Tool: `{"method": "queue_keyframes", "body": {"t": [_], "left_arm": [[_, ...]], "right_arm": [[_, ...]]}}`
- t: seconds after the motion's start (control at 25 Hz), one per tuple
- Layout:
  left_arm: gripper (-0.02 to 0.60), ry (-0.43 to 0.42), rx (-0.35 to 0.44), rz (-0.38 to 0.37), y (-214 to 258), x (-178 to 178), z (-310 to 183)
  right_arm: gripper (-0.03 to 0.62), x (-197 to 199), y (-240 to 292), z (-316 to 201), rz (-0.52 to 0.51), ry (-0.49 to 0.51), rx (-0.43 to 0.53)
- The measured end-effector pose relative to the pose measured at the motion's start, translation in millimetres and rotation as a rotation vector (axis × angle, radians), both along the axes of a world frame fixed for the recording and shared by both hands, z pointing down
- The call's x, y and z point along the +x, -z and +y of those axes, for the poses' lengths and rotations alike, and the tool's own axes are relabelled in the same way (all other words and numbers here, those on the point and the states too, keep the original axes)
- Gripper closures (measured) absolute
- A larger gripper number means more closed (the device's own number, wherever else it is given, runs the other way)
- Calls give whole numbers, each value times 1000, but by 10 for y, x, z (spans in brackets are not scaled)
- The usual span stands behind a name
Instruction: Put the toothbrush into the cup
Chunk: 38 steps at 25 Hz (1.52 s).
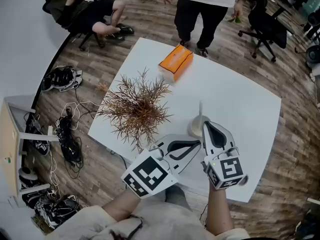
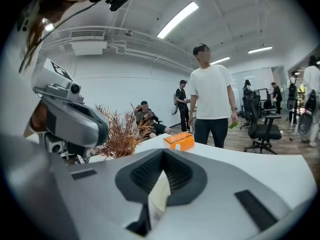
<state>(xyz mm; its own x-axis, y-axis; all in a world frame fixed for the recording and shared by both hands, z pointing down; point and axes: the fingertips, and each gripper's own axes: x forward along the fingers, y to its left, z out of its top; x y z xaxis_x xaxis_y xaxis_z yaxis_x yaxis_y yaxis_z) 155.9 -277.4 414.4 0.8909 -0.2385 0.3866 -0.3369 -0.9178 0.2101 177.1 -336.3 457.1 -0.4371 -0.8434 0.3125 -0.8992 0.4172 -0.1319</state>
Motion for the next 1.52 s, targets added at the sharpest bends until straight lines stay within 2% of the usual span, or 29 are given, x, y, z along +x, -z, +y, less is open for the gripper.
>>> {"method": "queue_keyframes", "body": {"t": [0.52,0.64,0.8,0.92,1.52], "left_arm": [[575,1,3,-2,17,13,19],[574,-1,3,-2,25,25,29],[574,0,6,-4,31,25,41],[575,-2,6,-5,38,39,59],[574,-14,6,-4,48,58,78]], "right_arm": [[576,-61,481,388,-28,43,82],[576,-49,531,496,-31,32,54],[576,-103,617,621,-43,73,92],[577,-109,627,684,-41,81,86],[577,-88,670,711,-34,83,84]]}}
